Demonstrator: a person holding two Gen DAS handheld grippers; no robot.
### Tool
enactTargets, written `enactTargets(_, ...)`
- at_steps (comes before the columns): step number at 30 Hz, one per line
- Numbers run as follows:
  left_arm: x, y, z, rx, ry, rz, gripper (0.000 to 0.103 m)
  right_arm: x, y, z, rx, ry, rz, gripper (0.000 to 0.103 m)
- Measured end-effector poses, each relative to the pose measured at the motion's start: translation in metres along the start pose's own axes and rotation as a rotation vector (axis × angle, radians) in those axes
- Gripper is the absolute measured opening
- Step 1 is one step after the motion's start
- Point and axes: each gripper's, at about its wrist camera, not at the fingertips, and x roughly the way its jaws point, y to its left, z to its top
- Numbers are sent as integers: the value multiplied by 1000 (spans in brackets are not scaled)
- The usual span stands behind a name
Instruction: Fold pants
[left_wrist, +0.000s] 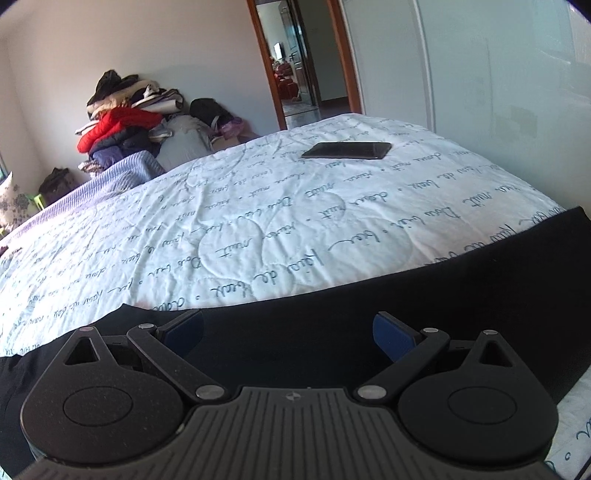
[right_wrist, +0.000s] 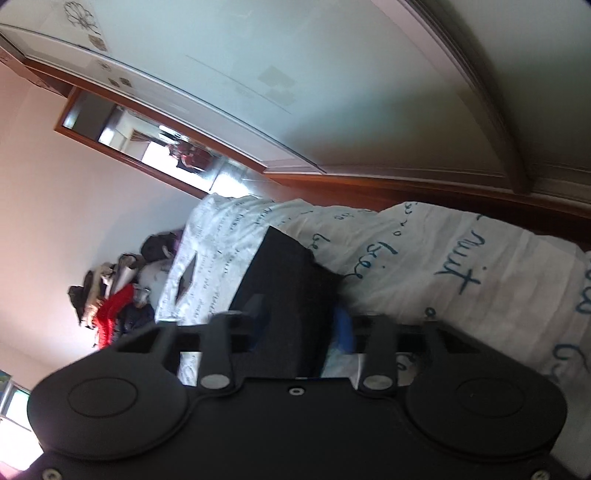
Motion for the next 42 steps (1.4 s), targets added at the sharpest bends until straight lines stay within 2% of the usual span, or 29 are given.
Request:
enactTargets(1,2,7,1,-16,12,-8,100,2,-1,0,0,-1,8,11)
enactTargets(3,7,23,3,-56,43,-31,100,1,-1,-1,-17,-14,23,9)
enactTargets(6,12,51,2,-122,81,-16,99,-2,25,-10,-178,-47,19,9)
enactTargets(9,10,79,0,-162,74,88,99,-2,73,-32,-415,-66,43,9)
enactTargets(12,-1,107,-4,-167,43,231,100,8,117,-64,-587,-33,106,9)
enactTargets(15,-16,137,-10,-184,19,338,100,23,156,-106,-732,31,187,9)
enactTargets(18,-28,169,-18,-234,22,402,100,39,188,-157,-843,140,280,9)
enactTargets(21,-37,202,-28,-299,31,446,100,62,208,-211,-884,302,374,9)
enactTargets(24,-43,226,-35,-339,34,488,100,80,220,-257,-917,430,433,9)
enactTargets(27,-43,238,-41,-346,50,485,100,88,226,-281,-981,456,431,9)
enactTargets(30,-37,233,-42,-340,60,428,100,97,226,-292,-1029,493,399,10)
enactTargets(33,-23,215,-37,-282,74,351,100,92,224,-294,-1061,546,371,22)
enactTargets(34,-20,207,-35,-250,72,334,100,82,224,-289,-1066,562,390,29)
enactTargets(37,-6,177,-28,-138,69,313,100,40,227,-266,-1022,559,526,36)
enactTargets(38,-2,168,-26,-105,64,308,100,35,230,-254,-1018,532,538,39)
enactTargets(39,3,158,-24,-67,65,293,101,33,236,-244,-1046,482,513,39)
enactTargets(41,10,136,-25,10,89,259,100,42,245,-231,-1175,329,380,45)
enactTargets(42,13,126,-30,46,92,248,101,54,247,-227,-1227,287,297,46)
